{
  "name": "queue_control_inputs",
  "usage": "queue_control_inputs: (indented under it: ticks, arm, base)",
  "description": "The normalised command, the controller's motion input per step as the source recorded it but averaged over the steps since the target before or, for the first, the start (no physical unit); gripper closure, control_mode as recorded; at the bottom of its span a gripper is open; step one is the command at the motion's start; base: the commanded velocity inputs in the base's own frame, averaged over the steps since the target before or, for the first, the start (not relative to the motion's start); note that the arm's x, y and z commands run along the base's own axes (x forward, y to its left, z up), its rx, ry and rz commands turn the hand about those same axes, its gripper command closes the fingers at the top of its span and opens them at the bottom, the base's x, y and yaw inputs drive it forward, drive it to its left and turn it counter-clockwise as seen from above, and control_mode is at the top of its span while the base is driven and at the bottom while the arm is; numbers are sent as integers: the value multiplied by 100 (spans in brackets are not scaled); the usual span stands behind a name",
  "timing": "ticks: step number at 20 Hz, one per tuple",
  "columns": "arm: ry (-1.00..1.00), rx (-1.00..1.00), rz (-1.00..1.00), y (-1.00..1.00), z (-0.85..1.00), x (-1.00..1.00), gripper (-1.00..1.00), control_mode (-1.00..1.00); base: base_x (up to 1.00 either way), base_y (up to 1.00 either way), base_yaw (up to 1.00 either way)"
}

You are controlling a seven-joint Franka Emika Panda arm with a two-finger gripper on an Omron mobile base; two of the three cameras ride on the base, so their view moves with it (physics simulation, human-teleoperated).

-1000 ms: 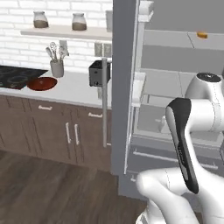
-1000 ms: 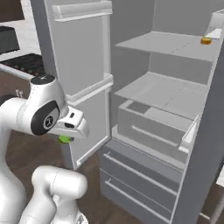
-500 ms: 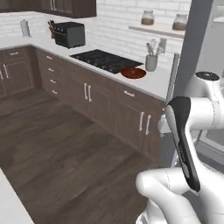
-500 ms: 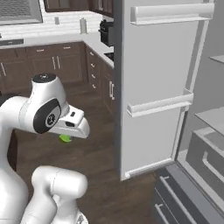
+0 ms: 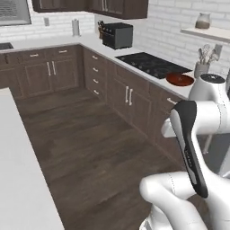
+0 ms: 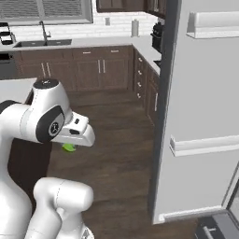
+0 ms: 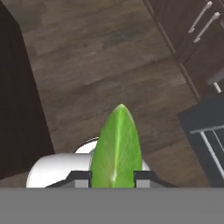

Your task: Grab a lemon wedge from the fridge and one ice cube from the ice bowl, and put them in the glass of lemonade.

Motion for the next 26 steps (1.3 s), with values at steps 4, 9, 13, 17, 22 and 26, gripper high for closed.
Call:
queue_control_inputs:
  ticks: [4,9,13,17,22,26]
  arm:
    - [0,0,0,0,0,0,100,100]
    - [0,0,0,0,0,0,100,100]
    - [0,0,0,0,0,0,100,100]
    - [0,0,0,0,0,0,100,100]
    - [0,0,0,0,0,0,100,100]
    - [0,0,0,0,0,0,100,100]
  base:
    - [100,0,15]
    - [100,0,6]
    - [100,-1,0]
    - [100,-16,-21]
    - [99,-8,-39]
    - [76,-16,-57]
